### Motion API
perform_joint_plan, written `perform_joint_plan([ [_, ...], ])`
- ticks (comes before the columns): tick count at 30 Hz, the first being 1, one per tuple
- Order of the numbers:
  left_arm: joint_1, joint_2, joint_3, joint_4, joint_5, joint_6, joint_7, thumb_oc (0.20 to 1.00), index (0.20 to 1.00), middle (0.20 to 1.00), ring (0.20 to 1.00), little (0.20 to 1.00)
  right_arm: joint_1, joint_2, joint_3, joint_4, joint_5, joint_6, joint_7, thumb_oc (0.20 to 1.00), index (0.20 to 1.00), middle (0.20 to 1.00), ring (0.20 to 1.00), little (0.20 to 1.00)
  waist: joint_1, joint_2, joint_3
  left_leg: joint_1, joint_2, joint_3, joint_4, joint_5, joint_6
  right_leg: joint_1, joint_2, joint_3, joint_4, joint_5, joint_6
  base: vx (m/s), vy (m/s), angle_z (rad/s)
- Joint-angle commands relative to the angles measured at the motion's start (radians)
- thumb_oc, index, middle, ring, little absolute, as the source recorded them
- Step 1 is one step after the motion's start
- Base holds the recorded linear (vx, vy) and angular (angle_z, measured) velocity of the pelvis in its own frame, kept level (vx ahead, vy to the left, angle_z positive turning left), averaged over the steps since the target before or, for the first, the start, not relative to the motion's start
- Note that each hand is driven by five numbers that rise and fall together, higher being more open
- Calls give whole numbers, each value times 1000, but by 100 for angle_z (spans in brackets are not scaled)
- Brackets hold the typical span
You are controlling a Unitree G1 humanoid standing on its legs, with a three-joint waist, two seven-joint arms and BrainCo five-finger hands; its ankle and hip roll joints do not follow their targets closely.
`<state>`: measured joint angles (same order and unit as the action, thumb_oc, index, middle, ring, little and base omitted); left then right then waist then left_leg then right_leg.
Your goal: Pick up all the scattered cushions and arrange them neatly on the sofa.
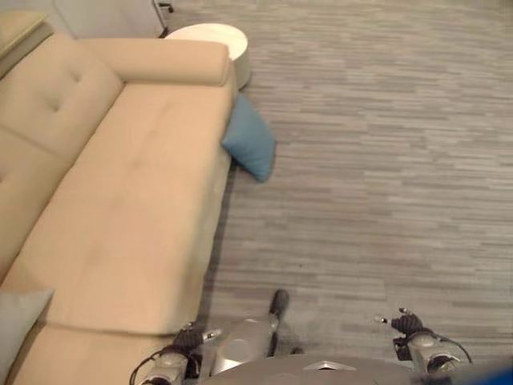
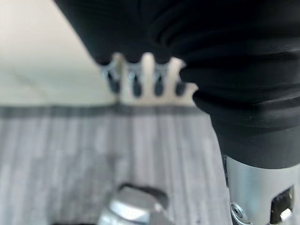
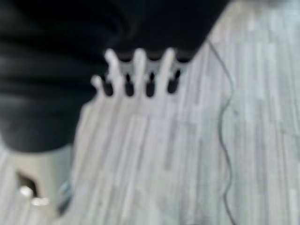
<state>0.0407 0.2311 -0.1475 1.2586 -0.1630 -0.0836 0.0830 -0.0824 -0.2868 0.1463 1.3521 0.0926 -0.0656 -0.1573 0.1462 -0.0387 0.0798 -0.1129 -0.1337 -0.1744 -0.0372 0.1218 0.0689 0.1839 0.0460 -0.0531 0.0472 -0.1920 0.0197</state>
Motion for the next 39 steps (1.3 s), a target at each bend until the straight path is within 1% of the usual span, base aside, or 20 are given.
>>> perform_joint_plan([
  [1, -58, 21, 1, -8, 28, -9, -6, 1000, 1000, 1000, 1000, 1000, -3, -30, -12, -57, -11, -5, 4, 1000, 1000, 1000, 1000, 1000, 47, -5, 18, -14, -31, 23, 65, -29, -20, -170, -61, -29, 265, 290, 144, 162, 83, -27],
  [2, -66, 28, -4, -19, 21, -8, -2, 1000, 1000, 1000, 1000, 1000, -12, -29, -9, -65, -12, -6, 2, 1000, 1000, 1000, 1000, 1000, 32, 5, 41, 14, -20, 21, 69, -37, -7, -229, -64, -27, 375, 361, 165, 158, 74, -23],
  [4, -84, 37, -12, -31, 8, -8, 3, 1000, 1000, 1000, 1000, 1000, -12, -23, -9, -72, -11, -5, -3, 1000, 1000, 1000, 1000, 1000, 3, 38, 56, 76, 11, -6, 60, -65, -1, -327, -104, -102, 450, 336, 124, 367, 72, 8],
  [6, -88, 43, -2, -35, -9, -14, 7, 1000, 1000, 1000, 1000, 1000, -11, -23, -8, -67, -10, -3, 0, 1000, 1000, 1000, 1000, 1000, -9, 39, 54, 143, 21, -33, 30, -96, -4, -377, -120, -148, 303, 314, 102, 592, -109, -18],
  [7, -86, 48, 11, -23, -4, -16, 11, 1000, 1000, 1000, 1000, 1000, -17, -21, -8, -72, -4, 1, -4, 1000, 1000, 1000, 1000, 1000, -30, 25, 52, 197, 25, -55, 5, -130, -19, -427, -123, -133, 86, 346, 112, 594, -200, -31],
  [9, -83, 47, 19, -19, -6, -18, 14, 1000, 1000, 1000, 1000, 1000, -17, -22, -9, -73, -2, 3, -3, 1000, 1000, 1000, 1000, 1000, -37, 28, 57, 220, 32, -64, 2, -146, -24, -422, -113, -108, 47, 359, 117, 439, -144, 1],
  [10, -83, 47, 23, -7, -6, -20, 18, 1000, 1000, 1000, 1000, 1000, -14, -20, -5, -69, -2, 5, -4, 1000, 1000, 1000, 1000, 1000, -56, 23, 52, 251, 44, -92, 5, -164, -33, -431, -93, -46, 18, 372, 120, 263, -89, 24],
  [12, -75, 38, 30, 8, -5, -21, 16, 1000, 1000, 1000, 1000, 1000, -2, -19, -6, -60, -4, 5, 3, 1000, 1000, 1000, 1000, 1000, -61, 18, 30, 277, 65, -106, 17, -171, -50, -403, -94, -57, 7, 363, 112, 463, -206, 39],
  [15, -67, 25, 25, 14, -4, -17, 20, 1000, 1000, 1000, 1000, 1000, 11, -21, -17, -57, 14, 0, 1, 1000, 1000, 1000, 1000, 1000, -62, 14, 12, 249, 92, -113, 137, -134, -89, -350, -83, -67, -9, 340, 88, 345, -200, 61],
  [16, -77, 21, 24, 5, -30, -16, 28, 1000, 1000, 1000, 1000, 1000, 3, -28, -25, -66, 31, -10, -9, 1000, 1000, 1000, 1000, 1000, -62, 7, 24, 195, 98, -74, 247, -88, -118, -334, -95, -85, -6, 335, 81, 229, -292, 64],
  [17, -94, 21, 12, -6, -37, -18, 29, 1000, 1000, 1000, 1000, 1000, -6, -36, -23, -73, 49, -10, -20, 1000, 1000, 1000, 1000, 1000, -41, -18, 55, 87, 94, -21, 379, -65, -124, -293, -116, -104, -19, 318, 67, 199, -311, 78],
  [19, -100, 23, 7, -12, -44, -18, 27, 1000, 1000, 1000, 1000, 1000, -10, -39, -21, -75, 54, -12, -20, 1000, 1000, 1000, 1000, 1000, -29, -27, 65, 45, 93, 9, 426, -72, -117, -275, -115, -118, -28, 307, 61, 140, -203, 74],
  [22, -95, 23, -1, -20, -44, -17, 20, 1000, 1000, 1000, 1000, 1000, -12, -47, -25, -78, 62, -8, -16, 1000, 1000, 1000, 1000, 1000, -3, -32, 65, -18, 39, 34, 367, -114, -99, -222, -106, -118, -45, 277, 55, 236, -128, 48],
  [24, -86, 24, -6, -18, -26, -15, 16, 1000, 1000, 1000, 1000, 1000, -13, -50, -24, -82, 54, -10, -15, 1000, 1000, 1000, 1000, 1000, -1, -25, 53, -19, 16, 58, 238, -126, -85, -200, -92, -127, -47, 256, 58, 310, -93, 24],
  [29, -57, 25, 2, -19, -2, -14, 4, 1000, 1000, 1000, 1000, 1000, -6, -50, -11, -88, 33, -14, -10, 1000, 1000, 1000, 1000, 1000, 30, 7, 38, -49, -10, 95, 98, -11, -85, -134, -35, -106, -12, 188, 49, 295, -25, -7],
  [31, -42, 25, 22, -13, -9, -11, 3, 1000, 1000, 1000, 1000, 1000, -13, -45, -5, -85, 10, -11, -2, 1000, 1000, 1000, 1000, 1000, 54, 12, 26, -6, -27, 50, 82, -32, -60, -131, -37, -105, 65, 157, 64, 233, 49, -59],
  [33, -42, 26, 22, -8, -10, -9, 2, 1000, 1000, 1000, 1000, 1000, -17, -44, -3, -83, 3, -12, -1, 1000, 1000, 1000, 1000, 1000, 55, 15, 23, 5, -27, 41, 80, -35, -51, -143, -44, -108, 117, 162, 74, 87, 60, -31],
  [34, -48, 33, 23, -9, -10, -7, 1, 1000, 1000, 1000, 1000, 1000, -26, -39, -3, -87, -7, -12, 2, 1000, 1000, 1000, 1000, 1000, 44, 37, 35, 65, -4, 36, 50, -41, -22, -225, -91, -145, 337, 233, 115, 156, 98, -16],
  [35, -50, 35, 19, -7, -8, -9, 1, 1000, 1000, 1000, 1000, 1000, -25, -36, -2, -91, -6, -14, 2, 1000, 1000, 1000, 1000, 1000, 31, 43, 37, 86, 1, 28, 36, -42, -18, -247, -102, -148, 383, 254, 119, 155, 98, -17],
  [39, -59, 40, 13, -15, -9, -12, -1, 1000, 1000, 1000, 1000, 1000, -17, -30, -4, -98, -3, -13, 4, 1000, 1000, 1000, 1000, 1000, 16, 52, 33, 135, 22, 12, 2, -56, -19, -282, -161, -192, 356, 262, 104, 147, -30, 23],
])
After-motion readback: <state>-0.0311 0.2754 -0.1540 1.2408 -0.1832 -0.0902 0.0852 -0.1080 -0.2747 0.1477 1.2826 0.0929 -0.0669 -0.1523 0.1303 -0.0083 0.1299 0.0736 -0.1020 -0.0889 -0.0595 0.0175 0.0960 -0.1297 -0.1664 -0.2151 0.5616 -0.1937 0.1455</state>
